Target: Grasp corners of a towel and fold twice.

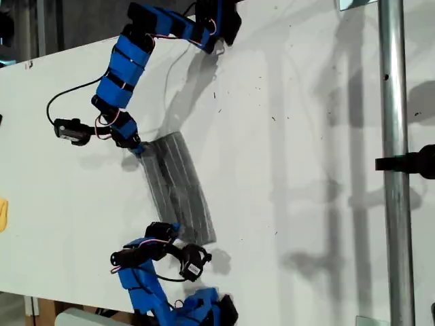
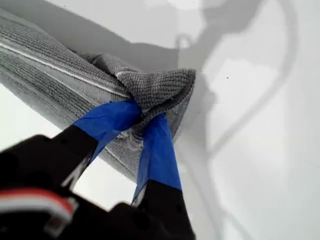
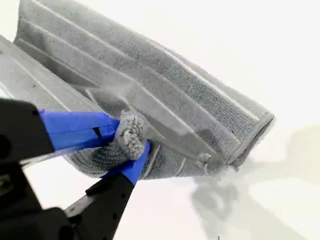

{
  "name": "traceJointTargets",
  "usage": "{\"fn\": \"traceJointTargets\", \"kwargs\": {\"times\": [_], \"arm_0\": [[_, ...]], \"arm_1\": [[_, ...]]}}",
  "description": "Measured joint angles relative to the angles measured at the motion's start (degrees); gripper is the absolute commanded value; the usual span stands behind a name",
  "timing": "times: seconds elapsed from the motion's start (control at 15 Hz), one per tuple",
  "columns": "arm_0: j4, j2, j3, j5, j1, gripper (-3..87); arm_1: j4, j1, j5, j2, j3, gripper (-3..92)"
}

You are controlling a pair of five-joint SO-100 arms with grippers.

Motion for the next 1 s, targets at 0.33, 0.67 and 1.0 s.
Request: {"fn": "traceJointTargets", "kwargs": {"times": [0.33,0.67,1.0], "arm_0": [[-2.11,2.64,6.68,-2.46,0.70,-0.9],[-8.79,-2.55,13.45,-13.80,10.63,-1.2],[-15.64,-11.95,17.49,-16.96,12.48,-1.2]], "arm_1": [[-1.23,-1.32,0.35,4.04,9.84,-0.3],[-4.04,-4.39,3.34,4.66,19.51,-0.3],[-8.00,-4.39,4.22,-1.93,20.04,-0.3]]}}
